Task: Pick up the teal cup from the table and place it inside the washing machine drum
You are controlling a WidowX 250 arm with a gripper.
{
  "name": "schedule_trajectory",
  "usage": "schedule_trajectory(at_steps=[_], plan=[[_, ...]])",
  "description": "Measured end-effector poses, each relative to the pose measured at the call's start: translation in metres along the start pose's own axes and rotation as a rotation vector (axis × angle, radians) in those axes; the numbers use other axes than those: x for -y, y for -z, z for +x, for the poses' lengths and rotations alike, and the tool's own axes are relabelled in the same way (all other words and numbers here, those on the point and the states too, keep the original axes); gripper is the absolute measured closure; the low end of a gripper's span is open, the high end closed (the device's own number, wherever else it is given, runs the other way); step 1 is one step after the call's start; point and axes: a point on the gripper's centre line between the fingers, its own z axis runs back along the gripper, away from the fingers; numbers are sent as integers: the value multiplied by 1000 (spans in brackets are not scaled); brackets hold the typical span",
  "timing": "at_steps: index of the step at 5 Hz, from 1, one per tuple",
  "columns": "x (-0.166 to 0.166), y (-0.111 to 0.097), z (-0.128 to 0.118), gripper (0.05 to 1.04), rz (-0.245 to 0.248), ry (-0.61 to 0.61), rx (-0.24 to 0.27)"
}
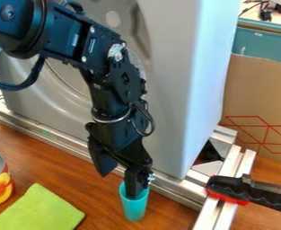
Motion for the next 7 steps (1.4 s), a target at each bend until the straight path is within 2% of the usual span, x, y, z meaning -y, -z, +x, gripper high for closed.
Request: schedule_trajectory(at_steps=[1,3,7], plan=[[0,4,-3,83,-1,-2,-17],[-25,14,7,83,6,-34,6],[-37,49,18,83,26,-86,-39]])
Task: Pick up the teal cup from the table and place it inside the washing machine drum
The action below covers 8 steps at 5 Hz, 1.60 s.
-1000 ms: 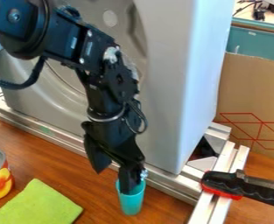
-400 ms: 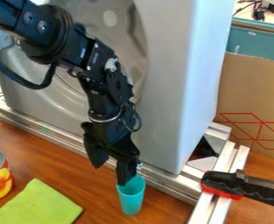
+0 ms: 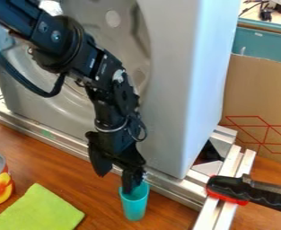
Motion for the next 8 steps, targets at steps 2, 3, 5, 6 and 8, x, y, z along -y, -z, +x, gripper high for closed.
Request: schedule_trajectory(at_steps=[2,3,5,6,8], plan=[[2,17,6,83,-17,-25,-1],[2,24,5,121,-18,-36,-15],[3,27,0,698,-23,-50,-25],[5,27,0,908,-33,-52,-26],[2,8,-1,973,3,-69,4]])
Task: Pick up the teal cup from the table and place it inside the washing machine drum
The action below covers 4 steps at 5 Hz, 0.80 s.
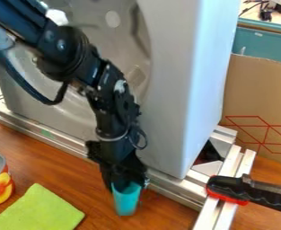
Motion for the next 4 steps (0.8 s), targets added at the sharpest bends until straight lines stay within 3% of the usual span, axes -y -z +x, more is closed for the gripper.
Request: schedule_trajectory(at_steps=[1,2,4], plan=[[-5,-46,3,973,44,-43,131],[-20,-73,6,973,62,-60,186],[-54,-104,28,973,92,-102,253]])
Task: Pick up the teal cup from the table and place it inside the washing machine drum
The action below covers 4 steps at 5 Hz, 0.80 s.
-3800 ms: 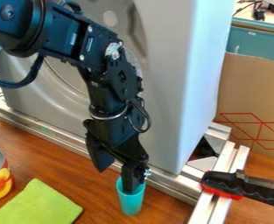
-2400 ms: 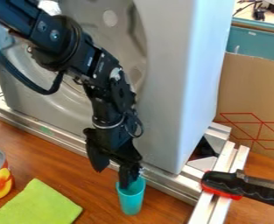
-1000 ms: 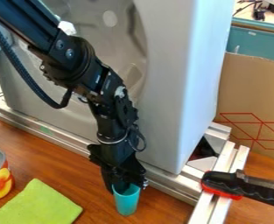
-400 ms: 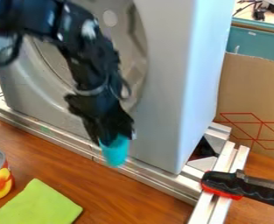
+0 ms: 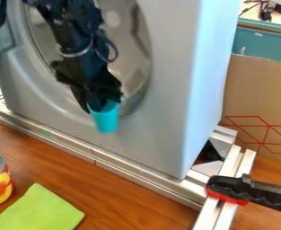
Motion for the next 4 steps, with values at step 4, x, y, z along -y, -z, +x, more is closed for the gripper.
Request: schedule_trajectory(at_steps=[4], plan=[[-58,9,50,973,71,-77,116]])
